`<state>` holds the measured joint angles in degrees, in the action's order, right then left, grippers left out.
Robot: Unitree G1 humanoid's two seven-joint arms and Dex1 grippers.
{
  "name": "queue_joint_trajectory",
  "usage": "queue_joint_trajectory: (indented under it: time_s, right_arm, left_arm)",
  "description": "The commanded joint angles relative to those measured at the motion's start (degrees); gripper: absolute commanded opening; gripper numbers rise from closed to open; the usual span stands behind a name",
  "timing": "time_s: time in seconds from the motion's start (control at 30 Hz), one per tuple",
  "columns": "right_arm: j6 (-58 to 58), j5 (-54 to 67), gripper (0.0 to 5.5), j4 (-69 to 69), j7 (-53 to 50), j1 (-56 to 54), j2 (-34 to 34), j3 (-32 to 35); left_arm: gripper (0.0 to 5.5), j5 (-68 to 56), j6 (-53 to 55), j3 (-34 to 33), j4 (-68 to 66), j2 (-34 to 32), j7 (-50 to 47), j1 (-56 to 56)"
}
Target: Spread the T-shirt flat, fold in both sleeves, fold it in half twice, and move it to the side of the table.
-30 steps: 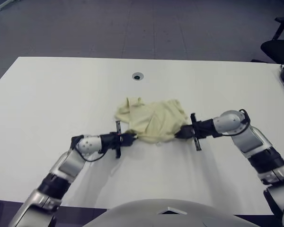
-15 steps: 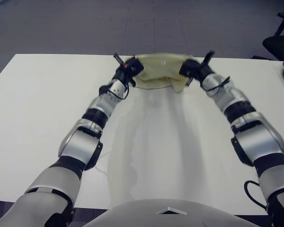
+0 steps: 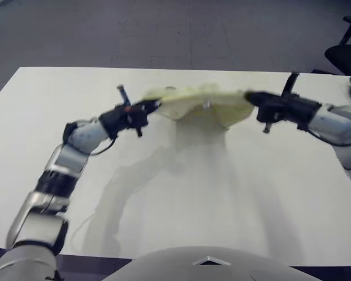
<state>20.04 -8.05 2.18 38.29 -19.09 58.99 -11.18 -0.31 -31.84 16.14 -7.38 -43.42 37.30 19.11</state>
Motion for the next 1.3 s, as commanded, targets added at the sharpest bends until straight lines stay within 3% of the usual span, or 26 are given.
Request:
queue_joint_trajectory:
  time_s: [0.03,0.2,0.5,0.73,0.83,1.07,1.3]
  right_arm:
    - [-5.46,4.09,0.0,19.23,13.28,24.86,14.2,9.36]
    - [-9.34,1.13,0.0,31.05,19.71,40.53,15.24,14.0]
    - [-12.44,-5.14,0.0,35.8,23.05,42.19,12.5,6.69]
    - [-11.91,-2.33,0.0,39.0,24.84,48.07,13.35,10.05]
    - [-12.21,0.85,0.0,39.89,25.93,48.82,12.67,11.38]
    - [-16.7,8.21,1.22,39.98,28.36,48.21,11.8,14.19]
    - [-19.26,18.43,2.44,42.61,32.34,49.79,10.98,22.1]
  left_arm:
    - [0.01,-2.49,6.41,1.07,22.03,-20.83,14.52,-25.57]
    - [0.0,9.38,12.73,0.78,30.33,-21.43,14.06,-35.01]
    - [0.0,17.88,19.6,2.67,37.75,-17.28,13.41,-39.74]
    - [0.0,14.79,21.27,2.96,39.87,-14.69,13.46,-41.93]
    - [0.67,10.5,22.66,2.03,40.84,-14.94,14.72,-43.52]
    - [1.91,-6.93,22.54,-4.18,43.4,-16.7,19.62,-47.8]
    - [3.19,-14.52,23.12,-9.24,43.28,-15.66,21.19,-47.88]
